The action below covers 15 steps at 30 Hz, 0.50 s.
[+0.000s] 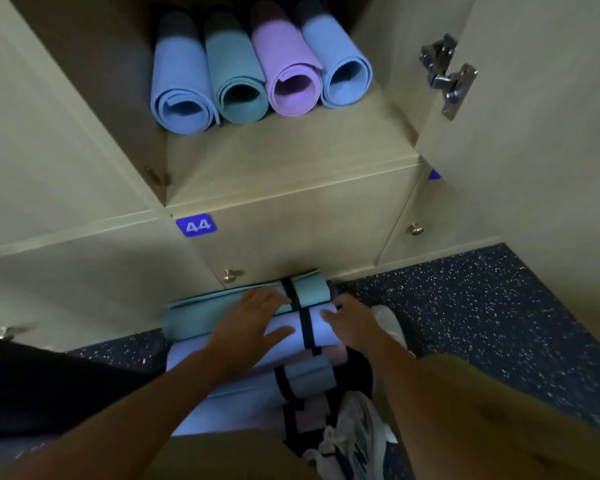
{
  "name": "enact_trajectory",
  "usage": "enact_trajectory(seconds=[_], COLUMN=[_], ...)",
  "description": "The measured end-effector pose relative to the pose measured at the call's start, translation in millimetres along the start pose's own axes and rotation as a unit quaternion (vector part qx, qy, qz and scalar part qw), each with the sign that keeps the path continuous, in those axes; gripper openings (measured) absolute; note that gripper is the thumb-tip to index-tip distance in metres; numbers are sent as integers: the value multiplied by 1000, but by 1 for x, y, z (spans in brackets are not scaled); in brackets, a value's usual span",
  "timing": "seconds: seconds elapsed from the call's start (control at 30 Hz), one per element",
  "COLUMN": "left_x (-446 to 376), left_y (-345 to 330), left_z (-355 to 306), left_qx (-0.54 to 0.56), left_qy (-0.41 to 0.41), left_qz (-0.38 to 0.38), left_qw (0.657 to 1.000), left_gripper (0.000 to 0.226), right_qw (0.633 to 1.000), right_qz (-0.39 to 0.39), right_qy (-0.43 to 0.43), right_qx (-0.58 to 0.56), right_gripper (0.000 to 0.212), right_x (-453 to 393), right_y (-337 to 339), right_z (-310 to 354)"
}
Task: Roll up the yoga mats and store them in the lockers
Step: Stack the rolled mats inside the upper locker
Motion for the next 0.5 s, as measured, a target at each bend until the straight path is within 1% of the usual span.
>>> enact_trajectory(seconds=[0.07,0.1,0.13,0.2,0.23,0.3,0.4,0.47,0.5], left_x=[15,24,33,54,61,69,63,57,54], left_y=[-31,-45,-58,-82,-92,-105,-110,-112,-113], left_z=[28,41,55,80,90,106,121,128,131], left_qx=[25,37,45,37,22,5,-5,-34,-54], left_qy=[80,125,165,221,234,255,272,276,282], left_qz=[91,136,166,203,214,230,224,226,230], left_qw=[992,982,971,953,948,939,936,933,930], left_gripper=[78,88,92,85,82,81,84,85,85], right_qw=[999,998,998,996,993,986,981,975,972], right_qz=[22,30,32,49,59,74,83,70,68], right_qy=[-26,-46,-52,-66,-87,-125,-122,-125,-127], right_qx=[-15,-23,-35,-47,-52,-80,-127,-167,-186], right_gripper=[64,68,64,46,47,61,46,46,42], right_x=[1,-1,-3,-5,-5,-4,-8,-10,-10], right_y=[-28,-41,-53,-76,-87,-106,-122,-124,-125], right_z=[-20,-34,-49,-77,-91,-114,-137,-140,-140])
Point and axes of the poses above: each hand's wrist, its own x-axis away from the middle knuckle, its own y-axis out of the back of the hand, z = x × y, the point moved 6 cm from there along -x, towards the middle knuckle, and after that the axes turned 5 degrees about z, right-handed, at the moved point
